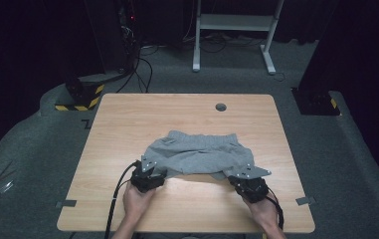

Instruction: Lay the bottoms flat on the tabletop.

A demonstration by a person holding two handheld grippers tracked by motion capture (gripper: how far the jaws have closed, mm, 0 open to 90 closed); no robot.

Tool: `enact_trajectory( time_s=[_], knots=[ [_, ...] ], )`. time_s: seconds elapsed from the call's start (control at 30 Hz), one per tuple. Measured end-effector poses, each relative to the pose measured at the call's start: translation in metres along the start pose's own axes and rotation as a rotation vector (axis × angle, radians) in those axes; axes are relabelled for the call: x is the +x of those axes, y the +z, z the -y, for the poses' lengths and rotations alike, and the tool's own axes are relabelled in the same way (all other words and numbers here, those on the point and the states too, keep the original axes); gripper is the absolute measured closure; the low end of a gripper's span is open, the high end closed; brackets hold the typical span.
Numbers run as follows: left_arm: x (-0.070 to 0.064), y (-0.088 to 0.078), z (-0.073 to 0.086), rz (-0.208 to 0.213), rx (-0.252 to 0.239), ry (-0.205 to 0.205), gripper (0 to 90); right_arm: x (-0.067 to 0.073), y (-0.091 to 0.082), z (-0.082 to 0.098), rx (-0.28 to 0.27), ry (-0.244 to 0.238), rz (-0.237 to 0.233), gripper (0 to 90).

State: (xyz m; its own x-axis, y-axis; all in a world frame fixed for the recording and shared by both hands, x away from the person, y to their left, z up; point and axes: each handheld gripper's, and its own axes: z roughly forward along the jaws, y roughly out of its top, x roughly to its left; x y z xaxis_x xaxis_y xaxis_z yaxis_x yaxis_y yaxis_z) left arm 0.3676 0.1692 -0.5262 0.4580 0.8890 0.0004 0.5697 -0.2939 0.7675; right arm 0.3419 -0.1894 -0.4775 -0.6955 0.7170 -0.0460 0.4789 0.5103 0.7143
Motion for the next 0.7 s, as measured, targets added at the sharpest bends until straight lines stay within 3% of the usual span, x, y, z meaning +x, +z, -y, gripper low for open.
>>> enact_trajectory(
  time_s=[0.1, 0.27, 0.53, 0.6, 0.7],
  knots=[
    [0.0, 0.0, 0.0, 0.0, 0.0, 0.0, 39.2, -0.009, 0.011, 0.008, 0.046, 0.04, 0.031, 88.0],
    [0.0, 0.0, 0.0, 0.001, 0.0, 0.0, 39.1, -0.029, 0.011, 0.0, 0.0, 0.084, 0.128, 84.4],
    [0.0, 0.0, 0.0, 0.001, 0.0, 0.0, 39.1, -0.04, 0.027, -0.05, -0.074, 0.047, 0.144, 68.9],
    [0.0, 0.0, 0.0, 0.001, 0.0, 0.0, 39.0, -0.039, 0.037, -0.064, -0.072, 0.041, 0.129, 65.8],
    [0.0, 0.0, 0.0, 0.001, 0.0, 0.001, 38.9, -0.036, 0.06, -0.076, -0.021, 0.04, 0.122, 60.6]
  ],
)
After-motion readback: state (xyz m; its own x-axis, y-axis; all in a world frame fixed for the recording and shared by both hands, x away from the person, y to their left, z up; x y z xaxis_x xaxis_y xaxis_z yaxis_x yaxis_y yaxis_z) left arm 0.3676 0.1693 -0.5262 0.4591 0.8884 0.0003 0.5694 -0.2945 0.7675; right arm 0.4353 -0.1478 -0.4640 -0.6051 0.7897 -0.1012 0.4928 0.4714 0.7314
